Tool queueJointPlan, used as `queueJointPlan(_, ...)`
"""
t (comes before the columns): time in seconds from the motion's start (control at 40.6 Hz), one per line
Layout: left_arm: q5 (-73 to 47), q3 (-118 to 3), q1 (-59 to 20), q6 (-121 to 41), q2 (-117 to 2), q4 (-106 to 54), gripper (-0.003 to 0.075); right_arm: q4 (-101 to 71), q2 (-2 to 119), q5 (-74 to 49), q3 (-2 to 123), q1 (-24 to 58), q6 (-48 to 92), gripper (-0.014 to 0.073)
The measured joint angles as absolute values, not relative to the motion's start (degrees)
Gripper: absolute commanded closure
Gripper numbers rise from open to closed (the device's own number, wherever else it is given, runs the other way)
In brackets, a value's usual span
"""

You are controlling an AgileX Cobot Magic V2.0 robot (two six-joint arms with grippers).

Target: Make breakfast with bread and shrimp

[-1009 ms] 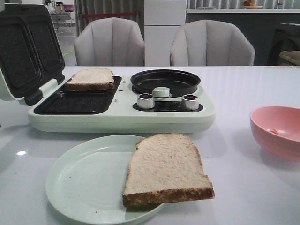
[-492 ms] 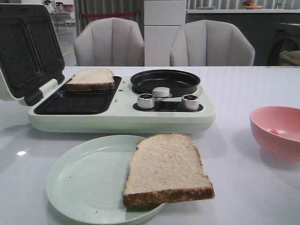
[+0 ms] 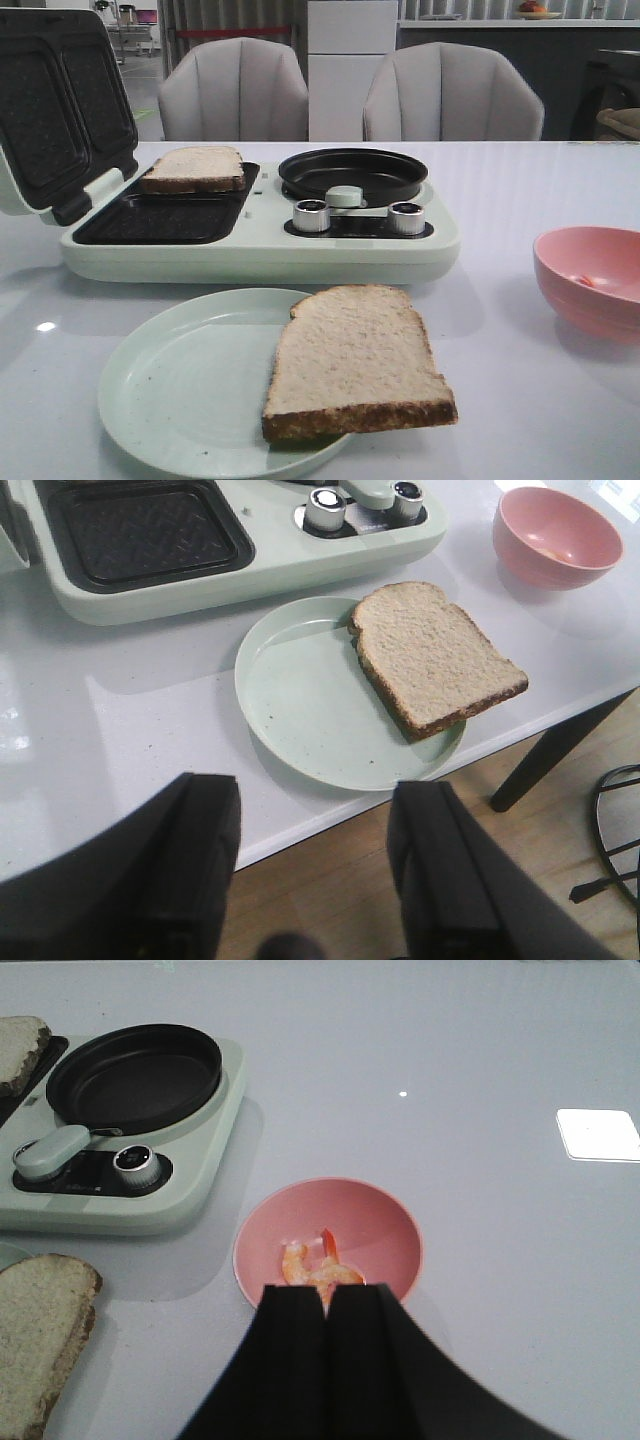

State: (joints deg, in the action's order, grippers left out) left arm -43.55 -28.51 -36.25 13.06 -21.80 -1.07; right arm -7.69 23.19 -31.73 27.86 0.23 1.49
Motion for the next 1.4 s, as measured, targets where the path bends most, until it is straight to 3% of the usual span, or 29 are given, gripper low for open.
queueJointPlan(0.32,-43.5,-28.4,-36.3,13.1,-21.8,-1.1,0.0401,-10.7,23.4,-32.0,27.9,0.2,1.5,0.0560)
queueJointPlan(0.369,-43.5,-28.4,-36.3,13.1,-21.8,-1.1,0.0406,-10.7,23.9,-32.7,27.9,0.2,1.5,0.0501)
queueJointPlan(0.517,-43.0,-28.4,-36.3,13.1,-21.8,-1.1,0.0412,-12.4,28.4,-35.4,27.9,0.2,1.6,0.0201)
queueJointPlan(0.591,-42.0,-28.4,-36.3,13.1,-21.8,-1.1,0.0412,-14.5,32.2,-37.7,28.1,0.2,1.7,0.0136)
queueJointPlan(0.812,-40.2,-28.4,-36.3,13.1,-21.8,-1.1,0.0412,-27.8,45.4,-40.7,28.5,0.9,8.5,0.0180)
queueJointPlan(1.182,-39.6,-28.4,-36.3,13.1,-21.8,-1.1,0.0412,-61.8,68.4,-38.6,30.3,10.2,35.2,0.0180)
queueJointPlan(1.403,-39.5,-28.4,-36.3,13.1,-21.8,-1.1,0.0412,-73.0,80.8,-35.6,34.5,13.1,45.2,0.0180)
